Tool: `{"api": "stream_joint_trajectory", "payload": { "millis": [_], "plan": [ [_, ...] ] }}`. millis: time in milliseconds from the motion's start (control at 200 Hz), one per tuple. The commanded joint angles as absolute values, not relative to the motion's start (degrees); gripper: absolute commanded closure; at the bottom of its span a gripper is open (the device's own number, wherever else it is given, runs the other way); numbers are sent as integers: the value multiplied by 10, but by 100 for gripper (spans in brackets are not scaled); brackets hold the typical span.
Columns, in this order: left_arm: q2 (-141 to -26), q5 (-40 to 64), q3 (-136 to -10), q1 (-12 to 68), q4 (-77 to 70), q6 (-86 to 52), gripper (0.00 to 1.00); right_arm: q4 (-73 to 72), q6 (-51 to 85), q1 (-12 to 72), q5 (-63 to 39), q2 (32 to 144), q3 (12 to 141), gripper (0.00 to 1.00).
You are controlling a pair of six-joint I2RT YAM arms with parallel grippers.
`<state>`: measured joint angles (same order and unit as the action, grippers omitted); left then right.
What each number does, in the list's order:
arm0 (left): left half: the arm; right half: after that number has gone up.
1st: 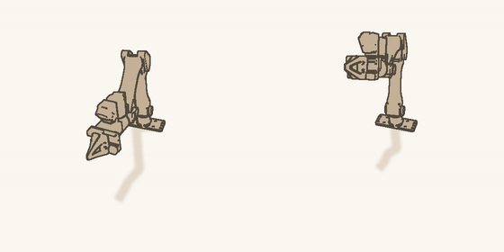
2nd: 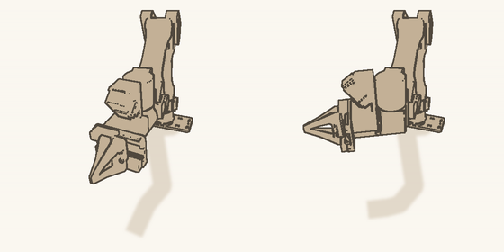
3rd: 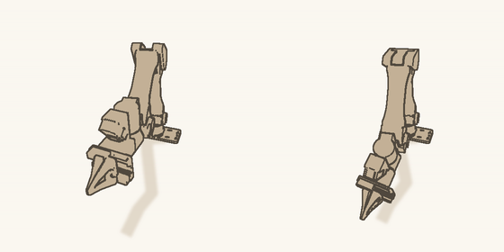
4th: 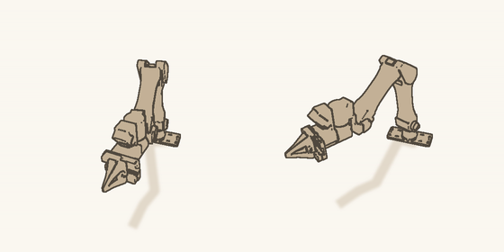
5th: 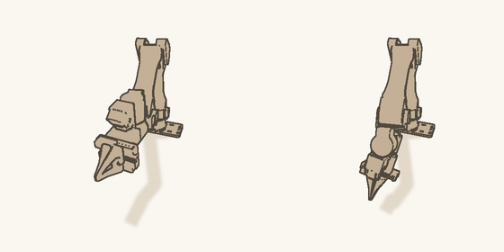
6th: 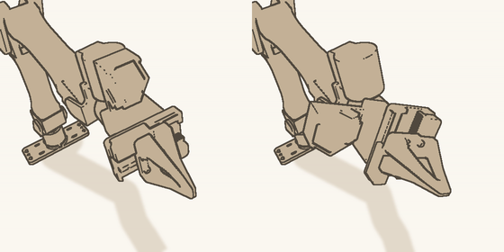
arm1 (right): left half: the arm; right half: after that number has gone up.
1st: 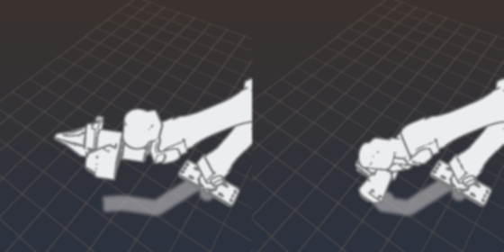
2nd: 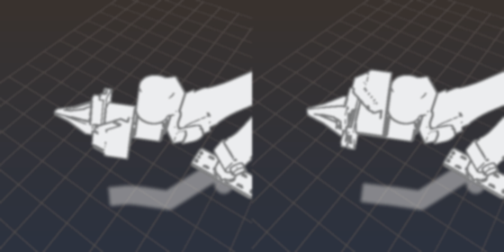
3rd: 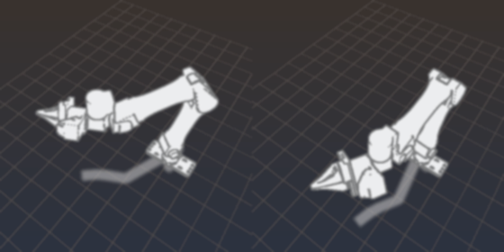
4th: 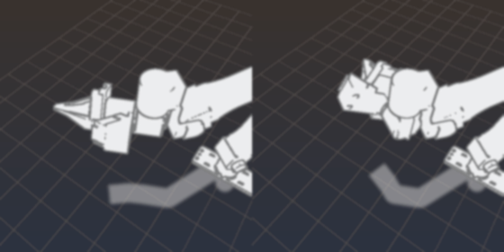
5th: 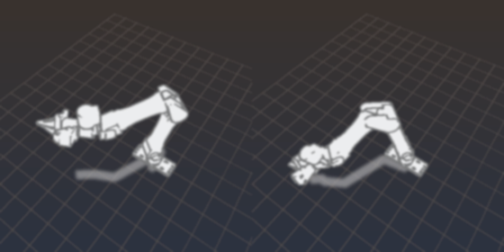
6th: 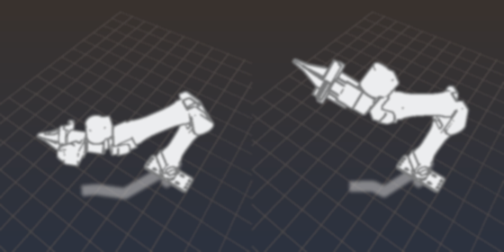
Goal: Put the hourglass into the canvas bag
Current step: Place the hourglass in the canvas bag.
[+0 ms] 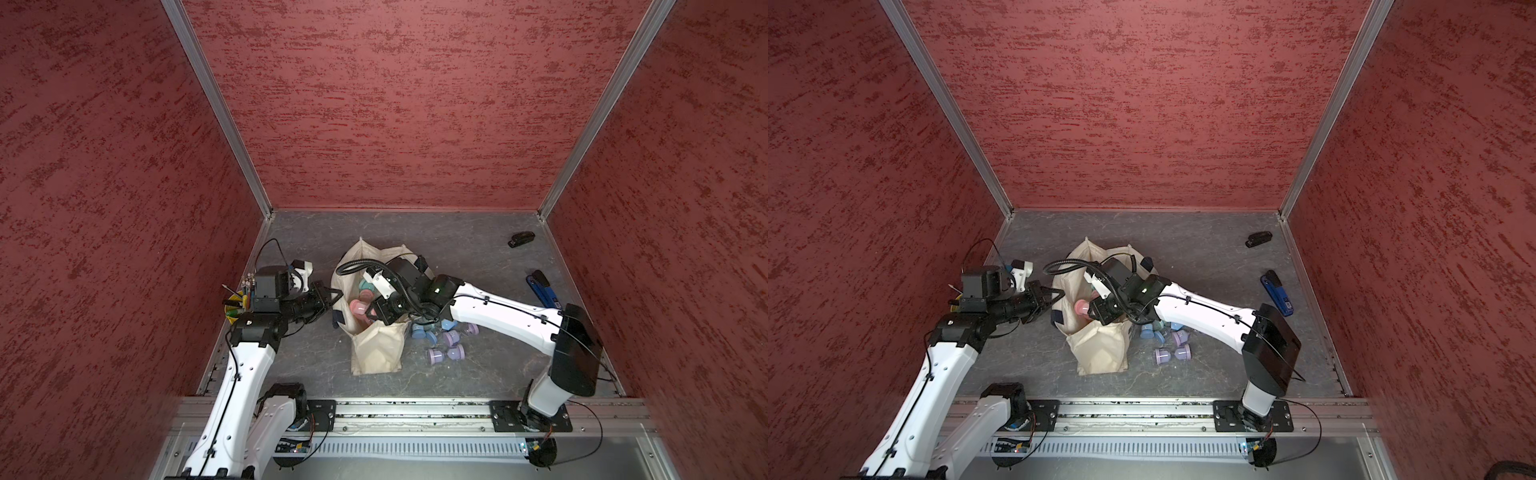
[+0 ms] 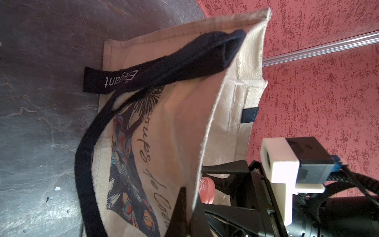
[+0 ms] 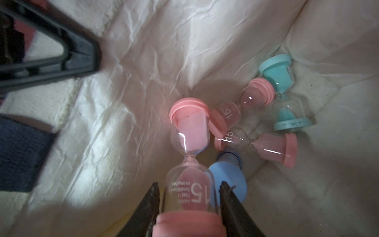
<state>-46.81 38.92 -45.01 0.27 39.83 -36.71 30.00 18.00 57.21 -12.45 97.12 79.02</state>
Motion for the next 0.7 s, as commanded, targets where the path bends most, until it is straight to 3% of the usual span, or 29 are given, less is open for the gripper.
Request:
{"api": "stream_joint_trajectory", "payload": {
  "millis": [0,85,220,271,466,696],
  "plan": [
    [-466,396,-462,0,381,-369,100,289,176,577,-126,982,775,100],
    [-466,395,-462,0,381,-368,100,291,184,577,-108,988,776,97],
    [-469,393,-461,3,381,-368,100,289,193,577,-81,981,783,57],
    [-470,393,-461,3,381,-369,100,286,196,577,-69,972,787,50],
    [-467,391,-459,4,382,-368,100,289,207,576,-33,946,820,36],
    [-467,391,-459,4,382,-367,100,317,258,576,108,901,868,34]
  ]
}}
